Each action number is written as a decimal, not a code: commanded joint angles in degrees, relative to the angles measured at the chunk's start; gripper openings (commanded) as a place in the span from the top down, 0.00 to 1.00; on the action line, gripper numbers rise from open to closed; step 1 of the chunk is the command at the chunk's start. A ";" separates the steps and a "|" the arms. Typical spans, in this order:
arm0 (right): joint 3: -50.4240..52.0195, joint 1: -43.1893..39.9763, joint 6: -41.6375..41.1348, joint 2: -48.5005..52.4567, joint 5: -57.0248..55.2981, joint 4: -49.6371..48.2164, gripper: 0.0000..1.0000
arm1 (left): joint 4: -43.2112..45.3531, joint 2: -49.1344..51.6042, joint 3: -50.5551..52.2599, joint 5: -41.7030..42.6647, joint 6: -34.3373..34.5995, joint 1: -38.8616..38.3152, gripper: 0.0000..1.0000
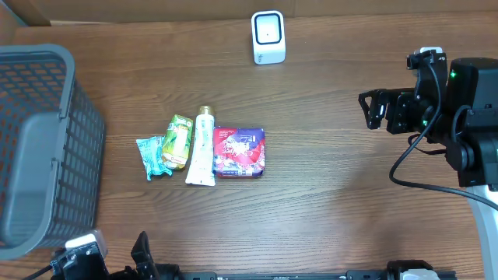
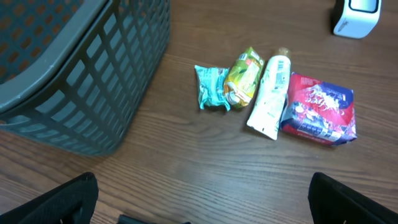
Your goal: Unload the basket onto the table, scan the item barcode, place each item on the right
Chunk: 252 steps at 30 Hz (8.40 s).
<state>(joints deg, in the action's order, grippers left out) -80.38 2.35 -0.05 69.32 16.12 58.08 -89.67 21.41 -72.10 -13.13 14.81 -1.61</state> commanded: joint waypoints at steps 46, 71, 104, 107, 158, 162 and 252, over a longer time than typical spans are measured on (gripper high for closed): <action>-1.70 0.17 -0.13 -0.39 -0.17 -0.24 0.00 | 49.72 -20.46 40.11 27.02 -22.21 0.44 0.00; -1.70 0.17 -0.13 -0.39 -0.20 -0.26 0.00 | 86.75 -20.46 69.40 24.48 -14.51 0.46 0.00; -1.70 0.17 -0.13 -0.39 -0.20 -0.24 0.00 | 84.26 -19.96 71.34 14.03 -9.22 0.46 0.00; -1.70 0.17 -0.13 -0.39 -0.17 -0.26 0.00 | 84.26 -19.96 71.34 14.01 -9.22 0.46 0.01; -1.70 0.17 -0.13 -0.39 -0.17 -0.26 0.00 | 84.32 -21.16 71.36 14.16 -9.22 0.61 0.00; -1.70 0.17 -0.13 -0.39 -0.17 -0.26 0.00 | 84.32 -21.16 71.36 14.16 -9.22 0.61 0.00; -0.28 23.39 -23.47 40.59 14.84 -13.00 0.22 | 84.32 -21.16 71.36 14.16 -9.22 0.61 0.00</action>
<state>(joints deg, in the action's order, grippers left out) -80.47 24.58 -21.15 108.73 31.44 46.54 -5.56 0.97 -1.30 1.43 4.58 -1.43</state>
